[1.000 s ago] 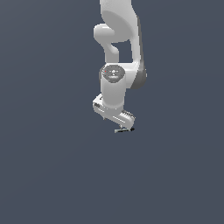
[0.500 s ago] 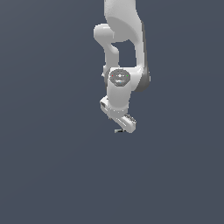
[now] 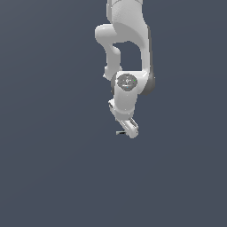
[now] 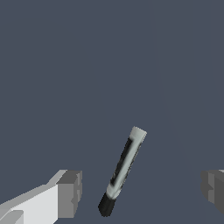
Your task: Pick up the object and move it to a goal position.
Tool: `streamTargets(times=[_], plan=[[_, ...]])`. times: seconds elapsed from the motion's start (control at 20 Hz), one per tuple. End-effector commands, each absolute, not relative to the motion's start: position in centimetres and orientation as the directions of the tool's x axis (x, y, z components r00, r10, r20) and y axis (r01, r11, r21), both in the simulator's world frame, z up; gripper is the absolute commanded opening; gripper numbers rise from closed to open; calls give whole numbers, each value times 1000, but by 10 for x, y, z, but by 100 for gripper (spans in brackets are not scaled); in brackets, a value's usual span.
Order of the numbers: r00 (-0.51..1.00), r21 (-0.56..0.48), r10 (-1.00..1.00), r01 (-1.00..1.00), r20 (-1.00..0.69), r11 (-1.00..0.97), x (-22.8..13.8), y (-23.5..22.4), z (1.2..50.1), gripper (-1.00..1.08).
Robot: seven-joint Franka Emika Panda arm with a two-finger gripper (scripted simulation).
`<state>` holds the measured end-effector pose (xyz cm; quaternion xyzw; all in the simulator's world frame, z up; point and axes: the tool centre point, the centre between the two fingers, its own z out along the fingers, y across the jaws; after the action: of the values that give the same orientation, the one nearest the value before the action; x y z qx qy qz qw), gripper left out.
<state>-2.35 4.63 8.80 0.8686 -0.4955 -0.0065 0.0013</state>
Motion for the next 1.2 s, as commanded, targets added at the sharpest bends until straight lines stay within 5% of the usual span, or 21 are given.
streamTargets(times=[0.0,1.15], plan=[[454,8,-891,-891,-9,-454,-25,51,84,100],[123,0,-992,-992,0,-123,-34,77,60,100]])
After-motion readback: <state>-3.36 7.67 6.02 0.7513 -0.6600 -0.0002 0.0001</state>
